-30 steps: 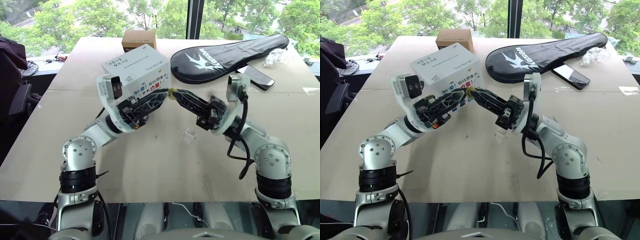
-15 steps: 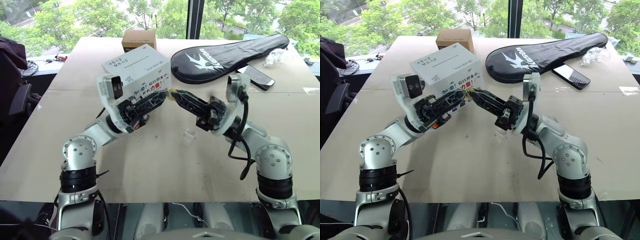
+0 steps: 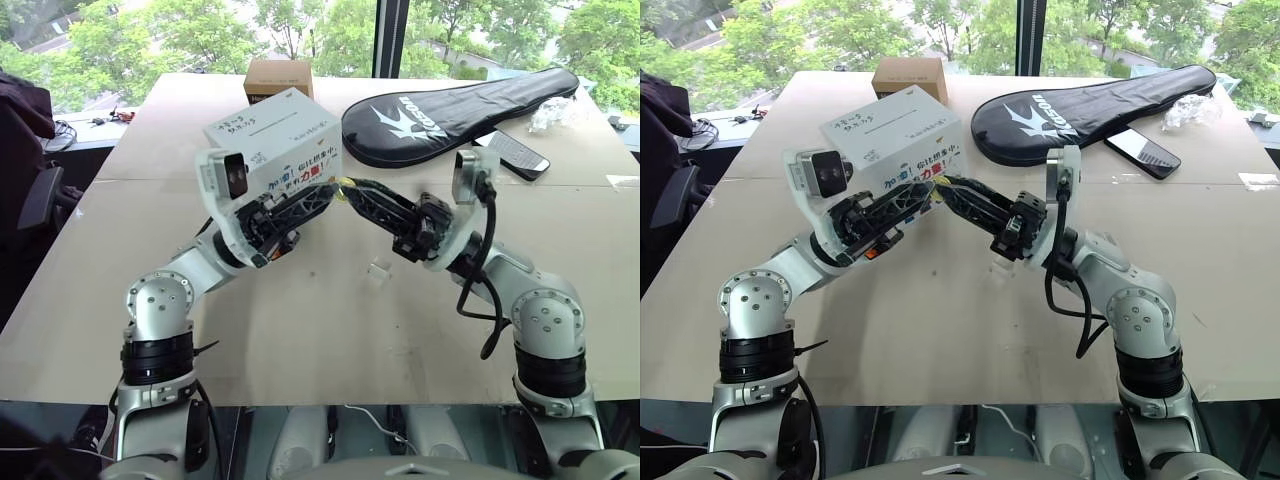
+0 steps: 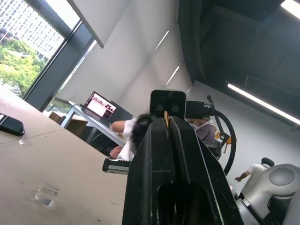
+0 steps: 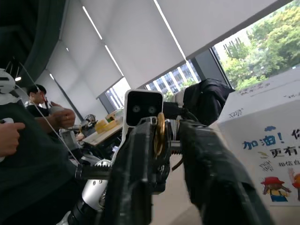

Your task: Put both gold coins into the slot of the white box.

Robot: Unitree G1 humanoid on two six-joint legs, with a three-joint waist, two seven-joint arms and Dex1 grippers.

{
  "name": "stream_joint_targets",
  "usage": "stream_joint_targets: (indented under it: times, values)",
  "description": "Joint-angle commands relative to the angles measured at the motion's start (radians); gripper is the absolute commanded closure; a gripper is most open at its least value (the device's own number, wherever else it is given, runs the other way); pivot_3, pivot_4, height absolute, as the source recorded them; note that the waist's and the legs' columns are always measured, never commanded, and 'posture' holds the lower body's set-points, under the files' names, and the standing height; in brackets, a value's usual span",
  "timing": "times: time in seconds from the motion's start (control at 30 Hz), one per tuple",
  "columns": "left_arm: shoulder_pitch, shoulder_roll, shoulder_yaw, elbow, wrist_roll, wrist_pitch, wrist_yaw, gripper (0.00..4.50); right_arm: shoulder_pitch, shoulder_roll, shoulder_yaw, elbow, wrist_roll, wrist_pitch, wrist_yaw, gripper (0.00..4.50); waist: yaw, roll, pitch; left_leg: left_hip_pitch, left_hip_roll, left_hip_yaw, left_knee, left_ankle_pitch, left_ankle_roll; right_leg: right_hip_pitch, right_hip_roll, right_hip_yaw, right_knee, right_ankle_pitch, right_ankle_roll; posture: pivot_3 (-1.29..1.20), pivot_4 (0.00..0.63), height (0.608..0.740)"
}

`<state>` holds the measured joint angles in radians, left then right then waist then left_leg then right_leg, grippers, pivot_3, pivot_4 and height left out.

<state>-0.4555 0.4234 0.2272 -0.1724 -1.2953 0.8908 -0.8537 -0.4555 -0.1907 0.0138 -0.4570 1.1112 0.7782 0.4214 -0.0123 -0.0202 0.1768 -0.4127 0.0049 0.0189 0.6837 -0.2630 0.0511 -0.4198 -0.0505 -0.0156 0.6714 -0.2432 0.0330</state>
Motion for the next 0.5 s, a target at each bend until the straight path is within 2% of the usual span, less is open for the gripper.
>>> stream_joint_targets:
  times: [0.03, 0.1, 0.2, 0.33, 0.43, 0.5]
  values:
    - [-0.060, -0.010, 0.033, 0.009, 0.012, -0.045, 0.044, 4.50, -0.006, 0.005, -0.033, -0.007, 0.004, -0.029, -0.023, 1.91, 0.001, 0.000, 0.000, 0.000, 0.000, 0.000, 0.000, 0.000, 0.000, 0.000, 0.000, 0.000, 0.000, 0.000, 0.000, 0.00, 0.150, 0.740]
    - [-0.095, 0.004, 0.046, 0.029, 0.030, -0.060, 0.054, 4.50, 0.006, -0.017, -0.045, -0.005, -0.008, -0.035, -0.005, 1.04, 0.001, 0.000, 0.000, 0.000, 0.000, 0.000, 0.000, 0.000, 0.000, 0.000, 0.000, 0.000, 0.000, 0.000, 0.000, 0.00, 0.150, 0.740]
    - [-0.210, 0.097, 0.043, 0.108, 0.154, -0.120, 0.019, 4.50, 0.024, -0.096, -0.050, -0.003, -0.101, -0.069, 0.051, 1.04, 0.003, 0.000, 0.000, -0.001, 0.000, 0.000, 0.000, 0.000, 0.000, 0.000, 0.001, -0.001, -0.001, 0.000, 0.000, 0.00, 0.150, 0.740]
    - [-0.346, 0.211, -0.020, 0.253, 0.360, -0.225, -0.063, 4.50, 0.021, -0.188, -0.016, 0.007, -0.221, -0.119, 0.129, 1.04, 0.001, 0.000, 0.001, -0.001, -0.001, 0.000, -0.001, 0.000, 0.000, 0.000, 0.003, -0.002, -0.003, 0.000, 0.000, 0.00, 0.150, 0.740]
    - [-0.493, 0.312, -0.097, 0.466, 0.553, -0.347, -0.192, 4.50, -0.015, -0.234, -0.044, 0.031, -0.275, -0.159, 0.165, 1.04, 0.000, 0.000, 0.001, -0.001, 0.000, 0.001, -0.003, 0.000, 0.000, 0.000, 0.003, -0.003, -0.006, 0.000, 0.000, 0.00, 0.150, 0.740]
    - [-0.559, 0.344, -0.140, 0.577, 0.633, -0.400, -0.275, 4.50, -0.029, -0.271, -0.038, 0.036, -0.333, -0.188, 0.196, 1.04, -0.002, 0.000, 0.001, -0.002, -0.001, 0.002, -0.004, 0.000, 0.000, -0.002, 0.003, -0.003, -0.007, 0.000, 0.000, 0.00, 0.150, 0.740]
